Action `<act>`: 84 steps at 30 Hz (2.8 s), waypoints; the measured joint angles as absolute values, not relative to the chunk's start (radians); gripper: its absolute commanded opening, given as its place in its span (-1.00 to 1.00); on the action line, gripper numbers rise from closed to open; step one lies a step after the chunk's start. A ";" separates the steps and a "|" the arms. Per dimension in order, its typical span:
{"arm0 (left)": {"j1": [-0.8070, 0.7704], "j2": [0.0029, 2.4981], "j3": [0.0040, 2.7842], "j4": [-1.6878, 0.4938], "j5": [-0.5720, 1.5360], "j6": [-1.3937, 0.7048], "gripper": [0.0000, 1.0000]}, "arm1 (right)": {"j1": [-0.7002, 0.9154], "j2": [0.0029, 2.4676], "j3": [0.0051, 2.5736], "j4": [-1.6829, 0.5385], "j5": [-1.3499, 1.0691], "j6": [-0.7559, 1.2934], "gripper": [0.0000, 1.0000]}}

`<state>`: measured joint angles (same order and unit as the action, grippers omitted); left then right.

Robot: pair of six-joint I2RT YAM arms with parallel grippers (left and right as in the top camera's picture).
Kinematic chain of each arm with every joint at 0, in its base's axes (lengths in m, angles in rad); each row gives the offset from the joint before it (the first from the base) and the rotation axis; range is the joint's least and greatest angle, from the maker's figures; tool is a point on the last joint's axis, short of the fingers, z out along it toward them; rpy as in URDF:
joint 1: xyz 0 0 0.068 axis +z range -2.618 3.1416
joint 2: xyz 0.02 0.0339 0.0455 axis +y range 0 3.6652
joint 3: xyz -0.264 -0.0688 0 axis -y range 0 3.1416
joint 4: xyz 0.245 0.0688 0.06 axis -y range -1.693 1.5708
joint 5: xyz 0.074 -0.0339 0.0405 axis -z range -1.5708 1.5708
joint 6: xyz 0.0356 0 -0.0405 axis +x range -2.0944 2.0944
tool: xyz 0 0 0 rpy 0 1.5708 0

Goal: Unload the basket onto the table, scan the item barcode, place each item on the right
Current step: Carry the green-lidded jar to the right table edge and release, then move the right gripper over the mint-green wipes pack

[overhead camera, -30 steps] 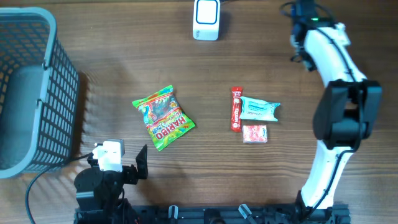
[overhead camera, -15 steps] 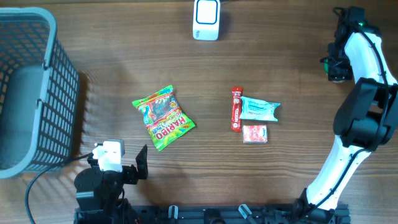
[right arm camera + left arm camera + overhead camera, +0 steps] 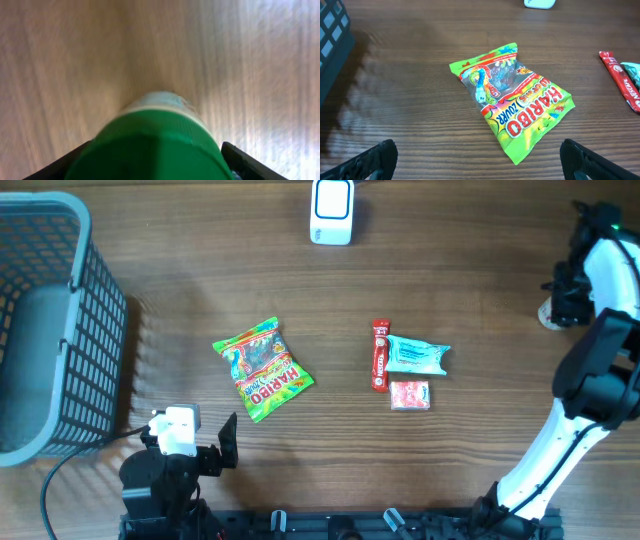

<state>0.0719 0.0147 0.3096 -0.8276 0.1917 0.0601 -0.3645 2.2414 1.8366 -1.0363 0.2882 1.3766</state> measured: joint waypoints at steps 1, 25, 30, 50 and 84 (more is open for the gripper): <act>0.072 0.015 0.310 -0.828 0.192 0.060 1.00 | -0.372 2.241 1.837 -1.042 0.288 1.377 0.61; 0.072 0.015 0.310 -0.828 0.192 0.060 1.00 | -0.162 1.781 1.861 -1.205 0.073 0.842 0.99; 0.072 0.015 0.310 -0.828 0.192 0.060 1.00 | -0.040 1.790 1.759 -1.347 -0.032 0.691 1.00; 0.072 0.014 0.309 -0.830 0.192 0.060 1.00 | 0.016 1.806 1.035 -0.790 -0.331 0.521 0.82; 0.072 0.014 0.309 -0.830 0.192 0.060 1.00 | -0.038 1.792 1.261 -1.268 -0.931 0.849 -0.63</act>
